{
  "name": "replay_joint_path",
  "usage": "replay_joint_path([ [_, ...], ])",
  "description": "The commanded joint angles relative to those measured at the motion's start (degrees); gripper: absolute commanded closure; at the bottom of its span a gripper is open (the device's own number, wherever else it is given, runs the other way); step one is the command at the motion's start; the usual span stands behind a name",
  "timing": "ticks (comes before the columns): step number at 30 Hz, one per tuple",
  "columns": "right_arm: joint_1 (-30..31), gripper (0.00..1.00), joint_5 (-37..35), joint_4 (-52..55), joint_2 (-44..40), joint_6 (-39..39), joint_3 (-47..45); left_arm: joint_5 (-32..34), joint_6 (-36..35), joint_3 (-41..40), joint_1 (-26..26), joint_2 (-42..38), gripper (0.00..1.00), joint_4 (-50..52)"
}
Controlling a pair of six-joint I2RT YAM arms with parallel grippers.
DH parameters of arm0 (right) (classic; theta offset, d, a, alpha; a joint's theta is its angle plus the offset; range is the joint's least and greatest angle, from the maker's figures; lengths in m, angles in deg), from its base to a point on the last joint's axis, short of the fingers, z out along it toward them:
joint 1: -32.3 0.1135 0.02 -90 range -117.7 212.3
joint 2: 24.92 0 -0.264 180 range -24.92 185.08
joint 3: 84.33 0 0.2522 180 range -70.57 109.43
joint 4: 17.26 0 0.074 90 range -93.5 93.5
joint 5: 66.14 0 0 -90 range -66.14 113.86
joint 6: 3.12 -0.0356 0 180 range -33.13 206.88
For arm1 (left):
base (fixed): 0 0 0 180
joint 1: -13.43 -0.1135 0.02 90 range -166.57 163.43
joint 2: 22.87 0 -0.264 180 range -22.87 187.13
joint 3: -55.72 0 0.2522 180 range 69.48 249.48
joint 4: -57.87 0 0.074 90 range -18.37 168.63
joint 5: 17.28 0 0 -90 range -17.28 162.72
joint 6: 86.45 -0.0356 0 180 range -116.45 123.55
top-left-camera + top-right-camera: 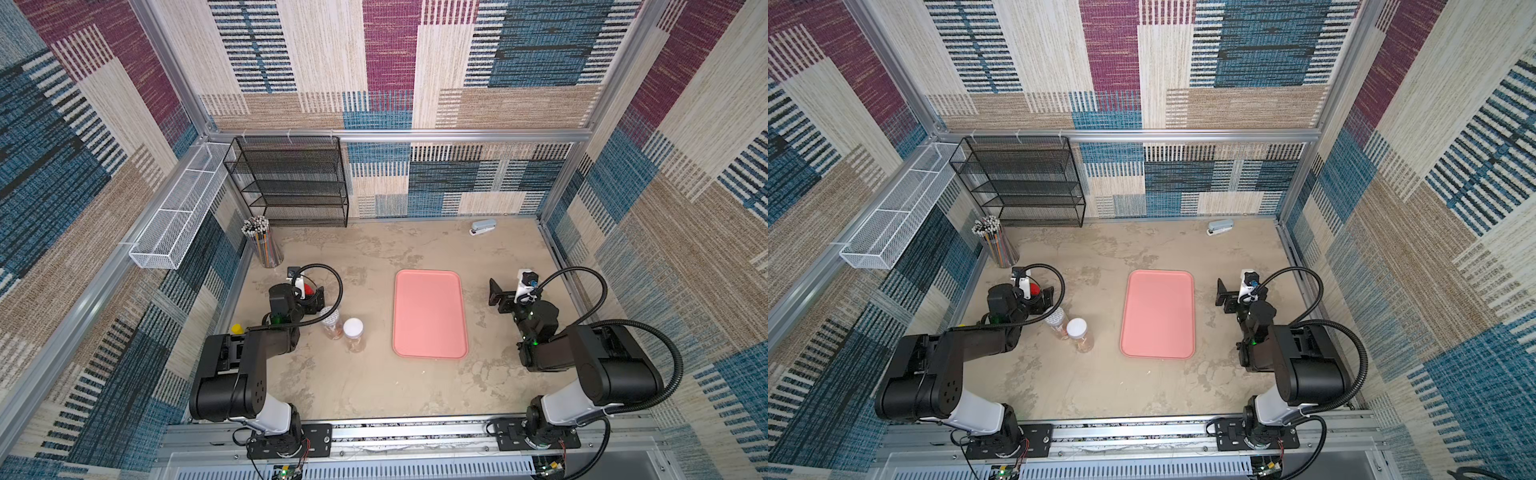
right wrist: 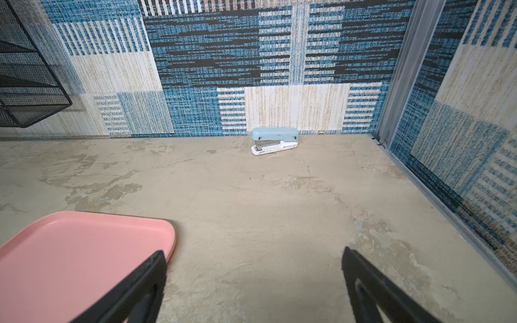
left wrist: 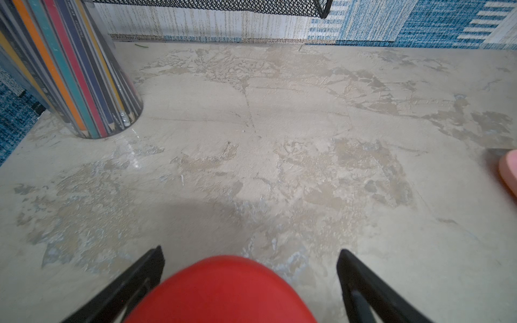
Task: Pour the candies out of the jar
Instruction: Pick up the jar from the center of the board.
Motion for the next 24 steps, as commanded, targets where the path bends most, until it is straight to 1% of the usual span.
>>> replay_joint_path([
  [1,0.1,0.00,0.1,-2.7,-0.3,0.3,-0.1,-0.8,-0.5,0.0,0.0,-0.1,0.04,-2.0],
  [3,0.1,0.00,-0.5,-0.3,-1.3,0.1,0.9,-0.4,-0.5,-0.2,0.0,-0.3,0.05,-2.3],
  [5,0.1,0.00,-0.7,7.8,-3.7,-0.1,4.2,0.0,-0.3,-0.2,0.0,-0.4,0.05,-2.7],
  [7,0.1,0.00,0.1,15.9,-5.5,0.3,8.3,0.6,0.2,1.0,0.0,-2.6,0.05,1.2],
  [8,0.1,0.00,0.1,18.5,-5.8,0.3,9.8,0.8,0.3,2.2,0.0,-3.9,0.05,6.0],
  [10,0.0,0.00,-1.3,21.9,-6.0,-0.2,11.9,0.4,0.4,4.0,0.0,-5.7,0.06,10.6],
  [12,0.1,0.00,-1.5,24.5,-6.8,-0.8,13.2,0.2,0.5,4.2,0.1,-7.0,0.07,12.1],
  [15,0.1,0.00,-2.1,29.6,-8.1,-4.5,15.5,0.7,1.7,3.2,0.1,-8.6,0.07,12.4],
  [19,0.6,0.00,-0.1,37.9,-9.1,-11.1,19.9,1.0,3.1,2.9,0.2,-9.7,0.07,13.8],
  [22,2.7,0.00,0.4,45.1,-10.1,-13.6,23.5,2.9,4.8,4.4,0.2,-11.1,0.07,17.7],
  [24,5.6,0.00,0.7,49.3,-11.0,-14.2,25.4,4.0,6.5,5.5,0.3,-12.9,0.07,20.4],
])
